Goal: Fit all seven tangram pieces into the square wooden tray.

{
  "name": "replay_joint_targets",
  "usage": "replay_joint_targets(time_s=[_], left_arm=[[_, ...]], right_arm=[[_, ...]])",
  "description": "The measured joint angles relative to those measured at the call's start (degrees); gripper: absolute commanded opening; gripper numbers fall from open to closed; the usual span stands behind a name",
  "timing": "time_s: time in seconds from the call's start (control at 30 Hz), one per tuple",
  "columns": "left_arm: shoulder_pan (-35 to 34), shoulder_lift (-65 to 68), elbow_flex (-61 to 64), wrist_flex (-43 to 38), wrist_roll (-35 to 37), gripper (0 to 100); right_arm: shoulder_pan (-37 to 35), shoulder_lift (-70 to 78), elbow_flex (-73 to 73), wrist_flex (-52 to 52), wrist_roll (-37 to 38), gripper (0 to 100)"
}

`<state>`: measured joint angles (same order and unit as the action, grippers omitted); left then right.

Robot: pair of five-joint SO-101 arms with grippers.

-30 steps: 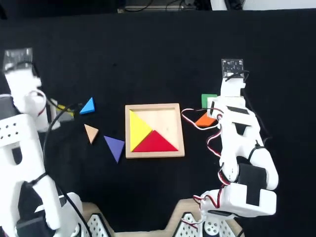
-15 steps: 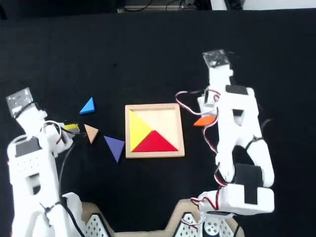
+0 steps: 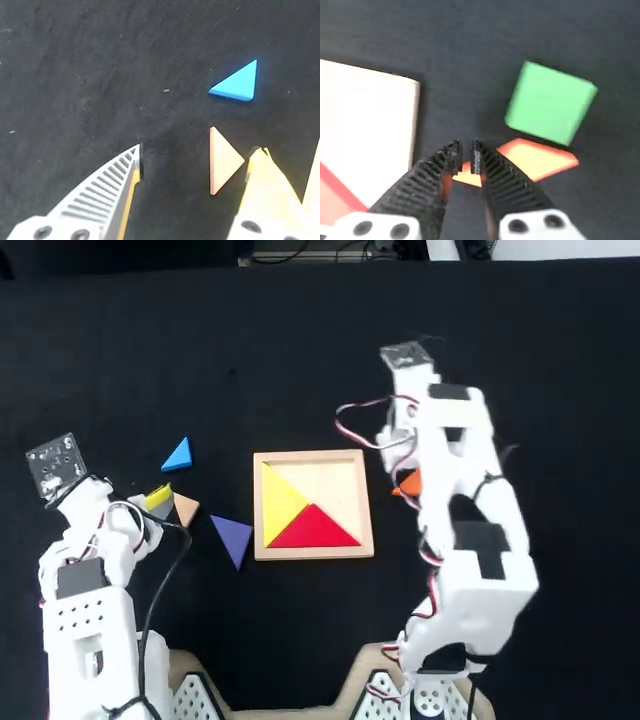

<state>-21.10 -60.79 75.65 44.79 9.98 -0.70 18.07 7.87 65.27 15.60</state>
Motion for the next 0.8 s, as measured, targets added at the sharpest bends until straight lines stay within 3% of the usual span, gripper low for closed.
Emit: replay_joint_targets(time_s=[0.27, 0.8], left_arm=[[0.00, -1.14, 0.53, -0.18, 0.00, 33], [0.00, -1.14, 0.53, -0.18, 0.00, 33]], right_arm=[[-1.49, 7.82, -2.64, 2.11, 5.01, 4.0], [13.80, 6.07, -4.31, 22.07, 26.81, 1.1]])
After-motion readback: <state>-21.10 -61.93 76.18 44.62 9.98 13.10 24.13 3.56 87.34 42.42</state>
